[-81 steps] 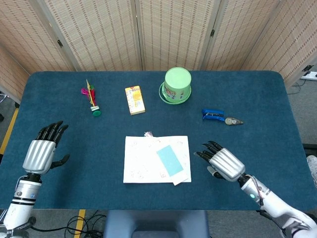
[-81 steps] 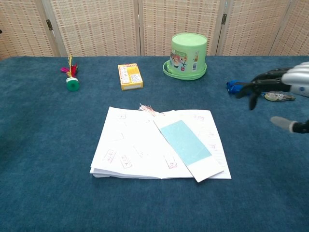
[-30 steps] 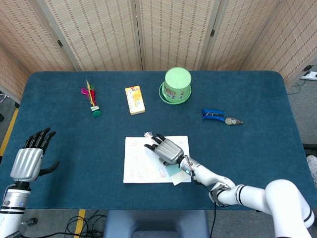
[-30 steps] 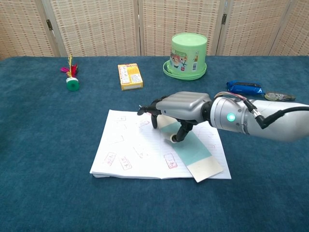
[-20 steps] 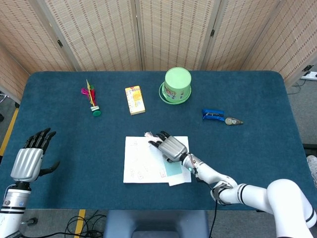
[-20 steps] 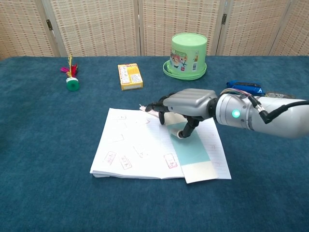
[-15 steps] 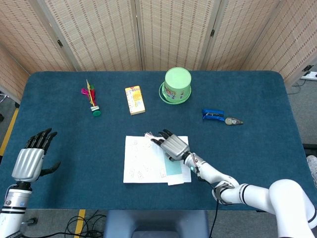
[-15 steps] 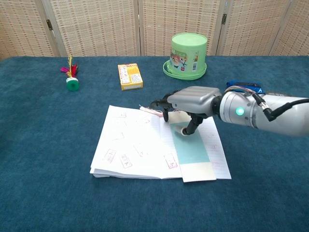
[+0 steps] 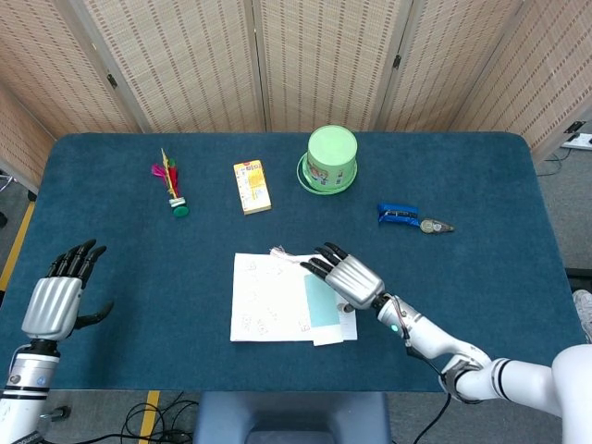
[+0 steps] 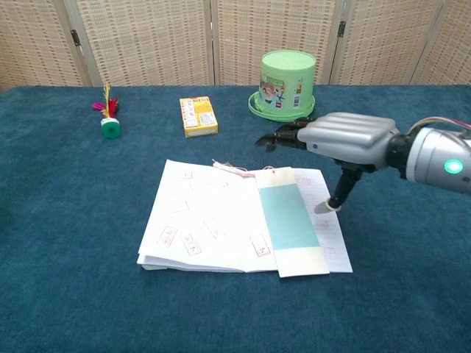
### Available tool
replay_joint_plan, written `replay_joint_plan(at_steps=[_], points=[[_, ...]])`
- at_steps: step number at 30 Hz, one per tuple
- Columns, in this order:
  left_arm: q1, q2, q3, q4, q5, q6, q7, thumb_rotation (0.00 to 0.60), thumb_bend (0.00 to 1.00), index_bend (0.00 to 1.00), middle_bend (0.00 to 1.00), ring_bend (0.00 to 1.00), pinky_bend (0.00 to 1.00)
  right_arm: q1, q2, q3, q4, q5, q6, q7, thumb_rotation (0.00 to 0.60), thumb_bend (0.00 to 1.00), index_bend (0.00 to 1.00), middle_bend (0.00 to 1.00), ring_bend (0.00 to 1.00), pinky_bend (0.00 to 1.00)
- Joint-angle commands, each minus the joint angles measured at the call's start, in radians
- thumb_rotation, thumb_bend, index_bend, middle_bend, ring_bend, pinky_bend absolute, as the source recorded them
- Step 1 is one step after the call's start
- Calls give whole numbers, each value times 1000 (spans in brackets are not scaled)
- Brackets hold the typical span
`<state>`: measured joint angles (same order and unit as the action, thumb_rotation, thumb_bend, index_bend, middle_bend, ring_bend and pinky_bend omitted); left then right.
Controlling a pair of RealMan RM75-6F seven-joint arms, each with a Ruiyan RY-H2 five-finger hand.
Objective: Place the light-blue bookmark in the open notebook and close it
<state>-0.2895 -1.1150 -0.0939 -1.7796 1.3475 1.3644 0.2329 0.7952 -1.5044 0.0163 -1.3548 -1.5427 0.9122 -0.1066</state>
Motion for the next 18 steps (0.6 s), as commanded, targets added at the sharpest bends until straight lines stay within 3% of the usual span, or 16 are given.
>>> replay_joint_plan(at_steps=[1,12,18], points=[[0,0,1,-8,8,0,6,600,270,130,72,97,163,-18,1,-22,-7,-14,11,-2,600,16,0,90,0,25],[9,8,3,-20,8,-1,3,600,270,130,71,97,163,-57,7,-115,-49,-122,56,16,600,0,0,31,0,0],[16,11,5,-15,8,-1,-14,600,270,130,71,97,163,-68,16,-127,-53,-129,51,-9,600,0,0,11,0,0]])
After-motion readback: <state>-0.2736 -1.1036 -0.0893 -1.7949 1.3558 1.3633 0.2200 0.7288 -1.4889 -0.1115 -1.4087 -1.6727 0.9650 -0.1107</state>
